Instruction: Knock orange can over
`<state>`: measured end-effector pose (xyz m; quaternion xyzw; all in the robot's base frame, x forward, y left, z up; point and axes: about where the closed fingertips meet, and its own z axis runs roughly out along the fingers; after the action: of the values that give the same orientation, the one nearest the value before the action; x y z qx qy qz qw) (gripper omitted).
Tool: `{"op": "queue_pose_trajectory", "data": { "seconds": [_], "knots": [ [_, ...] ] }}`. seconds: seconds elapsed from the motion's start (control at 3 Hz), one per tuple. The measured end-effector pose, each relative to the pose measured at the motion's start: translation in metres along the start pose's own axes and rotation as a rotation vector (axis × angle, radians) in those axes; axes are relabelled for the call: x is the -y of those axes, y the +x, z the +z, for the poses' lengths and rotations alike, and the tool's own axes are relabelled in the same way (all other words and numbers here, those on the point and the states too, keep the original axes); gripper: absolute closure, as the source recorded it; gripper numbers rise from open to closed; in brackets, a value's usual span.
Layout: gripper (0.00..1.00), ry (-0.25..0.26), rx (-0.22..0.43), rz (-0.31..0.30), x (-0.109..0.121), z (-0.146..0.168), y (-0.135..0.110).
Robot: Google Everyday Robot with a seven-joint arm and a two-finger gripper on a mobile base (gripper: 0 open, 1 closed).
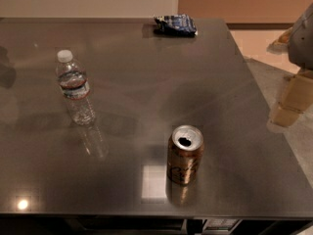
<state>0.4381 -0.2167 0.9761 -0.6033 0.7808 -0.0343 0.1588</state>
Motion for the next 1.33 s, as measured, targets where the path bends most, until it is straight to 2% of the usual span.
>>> {"op": "queue_pose_trajectory", "data": {
  "seconds": [0.67, 1.0, 1.33],
  "knots": [
    [0.00, -0.019, 0.019, -0.019, -0.003, -0.003, -0.002],
    [0.00, -0.044, 0.097, -0.053, -0.018, 0.000, -0.005],
    [0.00, -0.067, 0.225, -0.093, -0.043, 0.005, -0.019]
  ]
}}
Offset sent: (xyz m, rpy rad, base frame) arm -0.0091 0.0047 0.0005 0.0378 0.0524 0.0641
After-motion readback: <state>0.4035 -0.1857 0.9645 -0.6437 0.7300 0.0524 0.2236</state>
